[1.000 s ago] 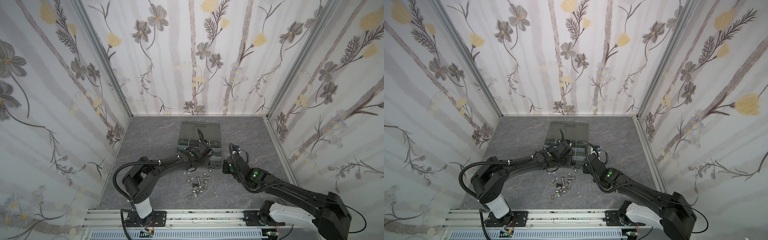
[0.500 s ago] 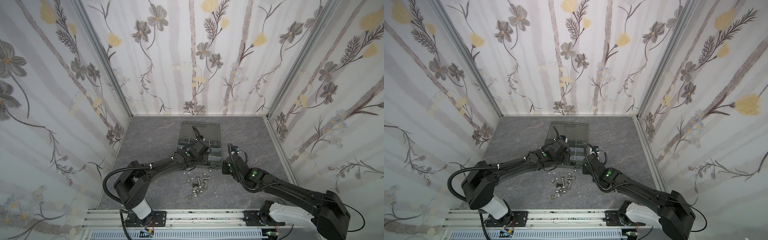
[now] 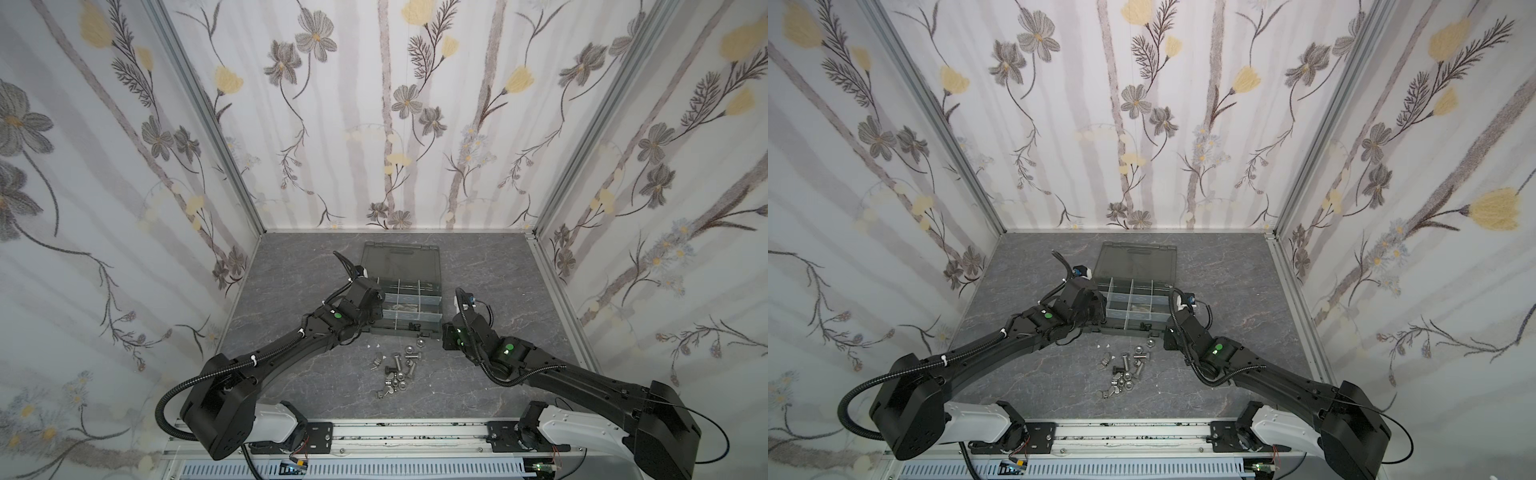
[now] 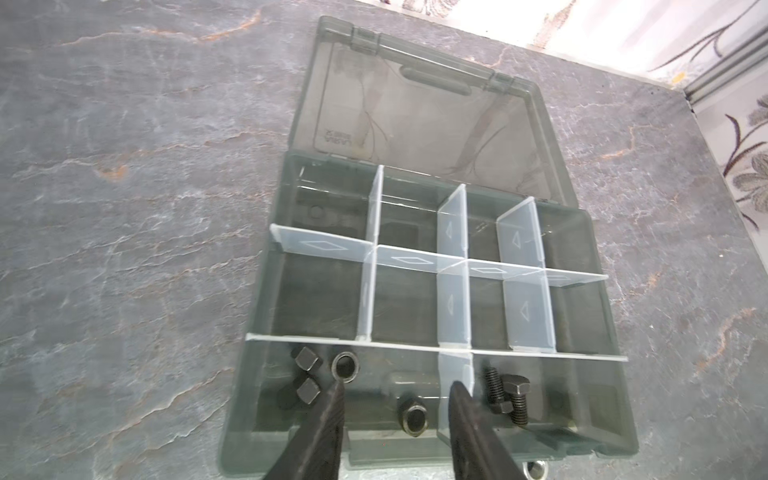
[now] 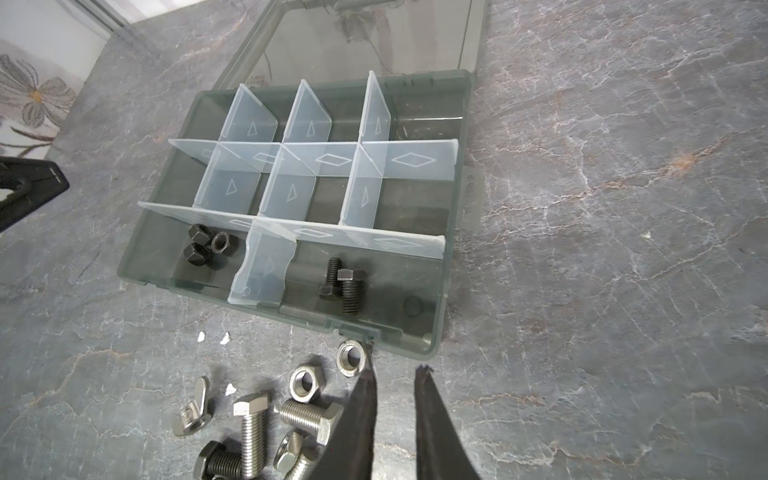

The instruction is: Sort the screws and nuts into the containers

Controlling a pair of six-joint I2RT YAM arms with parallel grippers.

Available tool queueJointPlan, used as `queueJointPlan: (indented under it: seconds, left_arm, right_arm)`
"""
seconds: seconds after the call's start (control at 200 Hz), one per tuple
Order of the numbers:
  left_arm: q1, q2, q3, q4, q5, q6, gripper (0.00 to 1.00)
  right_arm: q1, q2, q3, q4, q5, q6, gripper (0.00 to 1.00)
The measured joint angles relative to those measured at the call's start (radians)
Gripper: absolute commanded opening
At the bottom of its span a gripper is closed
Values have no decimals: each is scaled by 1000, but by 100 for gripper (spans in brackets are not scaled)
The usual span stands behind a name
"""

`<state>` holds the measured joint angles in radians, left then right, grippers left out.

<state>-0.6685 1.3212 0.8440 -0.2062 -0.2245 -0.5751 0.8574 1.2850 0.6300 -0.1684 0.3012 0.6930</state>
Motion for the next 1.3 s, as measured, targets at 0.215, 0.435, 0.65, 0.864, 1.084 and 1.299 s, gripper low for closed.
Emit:
queueJointPlan:
  seconds: [0.215,0.435,0.65,0.864,1.084,1.299]
  left_arm:
    - [47,-121,-128,14,0,-49,45]
    - [65,-212,-209,22,0,-87,46]
    - [72,-248,-250,24,0,-113,46]
    - [75,-250,-255,24,0,-117,46]
    - [77,-251,-265,29,2,-132,46]
    - [77,-257,-270,31,2,-140,46]
  right_arm:
    - [80,155,120,-2,-70,-97,23]
    - [172,325,262,-19,-144,-206,24]
    - [221,442,310,-23,-264,-292,25]
    - [245,508,351,-71,-299,-373,25]
    - [276,556,381,-124,-303,-441,26]
    - [286,572,404,-167,-291,-478,31]
